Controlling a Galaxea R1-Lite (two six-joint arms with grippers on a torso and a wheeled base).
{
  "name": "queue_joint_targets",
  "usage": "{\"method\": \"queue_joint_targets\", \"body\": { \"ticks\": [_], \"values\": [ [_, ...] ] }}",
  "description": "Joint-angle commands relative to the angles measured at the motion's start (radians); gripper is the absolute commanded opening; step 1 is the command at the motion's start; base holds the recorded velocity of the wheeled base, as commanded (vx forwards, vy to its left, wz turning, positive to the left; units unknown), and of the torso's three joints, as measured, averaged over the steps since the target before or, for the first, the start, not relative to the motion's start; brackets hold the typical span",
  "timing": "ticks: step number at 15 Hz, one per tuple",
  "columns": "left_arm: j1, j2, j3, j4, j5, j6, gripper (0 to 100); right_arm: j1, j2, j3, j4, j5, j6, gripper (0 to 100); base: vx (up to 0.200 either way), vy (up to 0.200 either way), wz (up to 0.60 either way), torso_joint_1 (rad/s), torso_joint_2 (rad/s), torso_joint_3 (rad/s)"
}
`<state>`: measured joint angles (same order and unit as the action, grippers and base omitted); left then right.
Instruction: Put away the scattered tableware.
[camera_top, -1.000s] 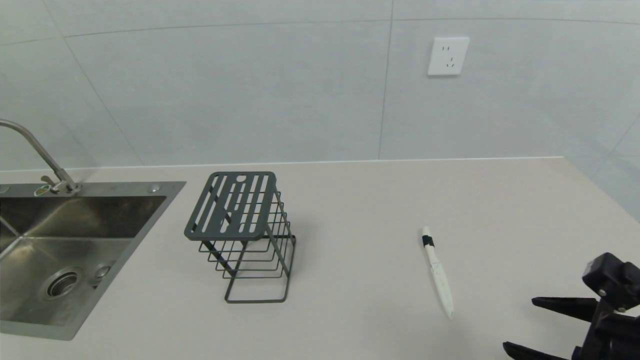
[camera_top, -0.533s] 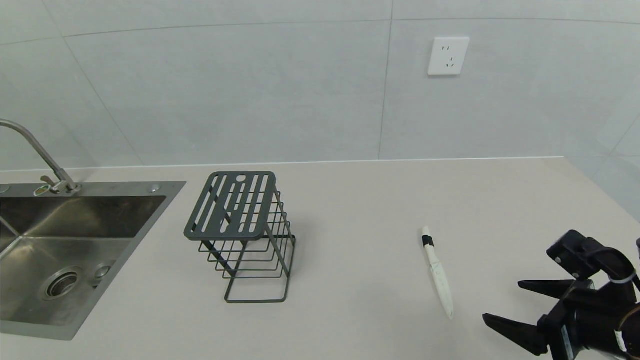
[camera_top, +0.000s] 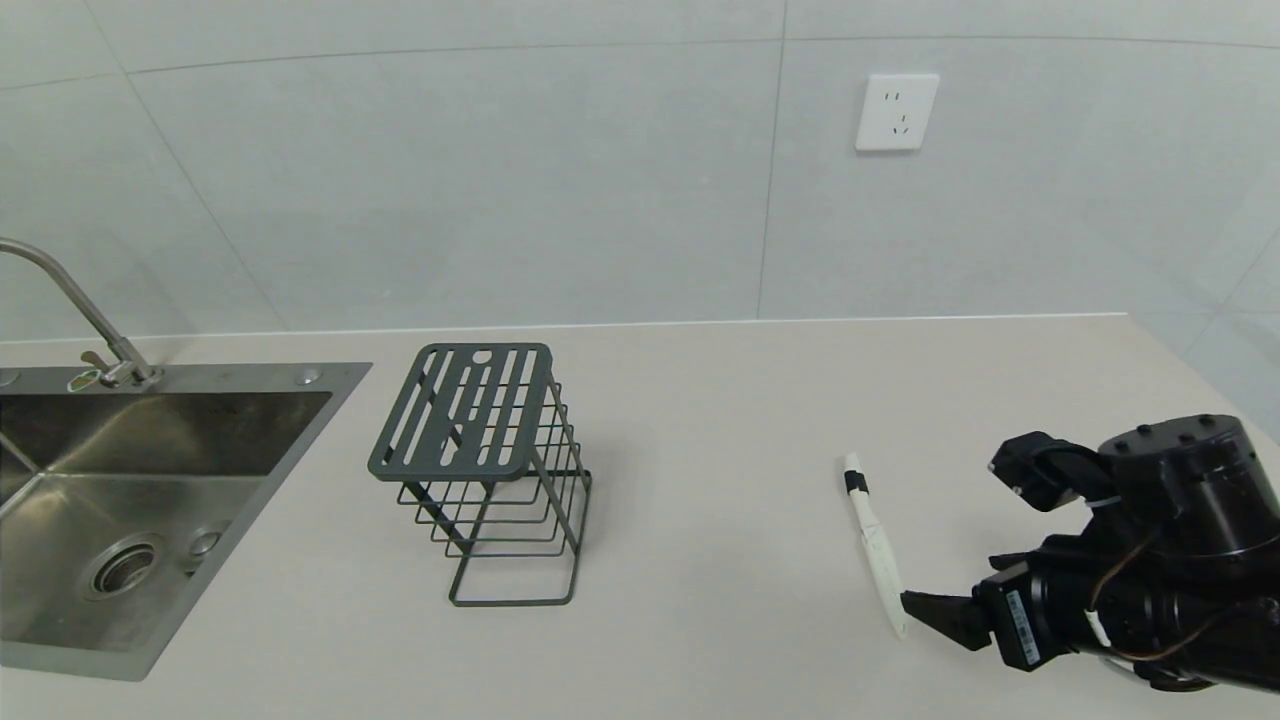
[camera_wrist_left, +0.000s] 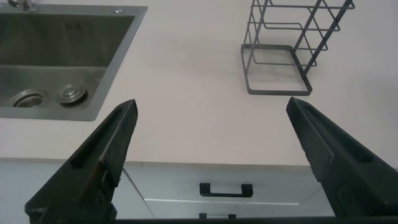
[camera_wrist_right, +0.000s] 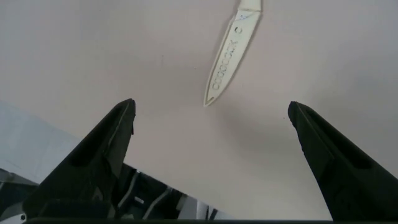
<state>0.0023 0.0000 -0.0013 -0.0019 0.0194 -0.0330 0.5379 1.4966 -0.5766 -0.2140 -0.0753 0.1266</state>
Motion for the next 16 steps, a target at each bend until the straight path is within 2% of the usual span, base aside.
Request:
{"method": "queue_joint_targets", "body": {
  "ticks": [1, 8, 16],
  "values": [
    [0.001, 0.000, 0.001, -0.001, 0.001, -0.001, 100, -0.004, 0.091, -0.025, -0.001, -0.014, 0.001, 100, 0.000, 0.000, 0.00, 0.000, 0.00, 0.000],
    [0.001, 0.000, 0.001, 0.000, 0.002, -0.002, 100, -0.026, 0.249, -0.131, -0.079, -0.049, -0.007, 100, 0.000, 0.000, 0.00, 0.000, 0.00, 0.000],
    [0.001, 0.000, 0.001, 0.000, 0.002, -0.002, 100, -0.024, 0.335, -0.167, -0.119, -0.107, -0.019, 100, 0.000, 0.000, 0.00, 0.000, 0.00, 0.000]
  ]
}}
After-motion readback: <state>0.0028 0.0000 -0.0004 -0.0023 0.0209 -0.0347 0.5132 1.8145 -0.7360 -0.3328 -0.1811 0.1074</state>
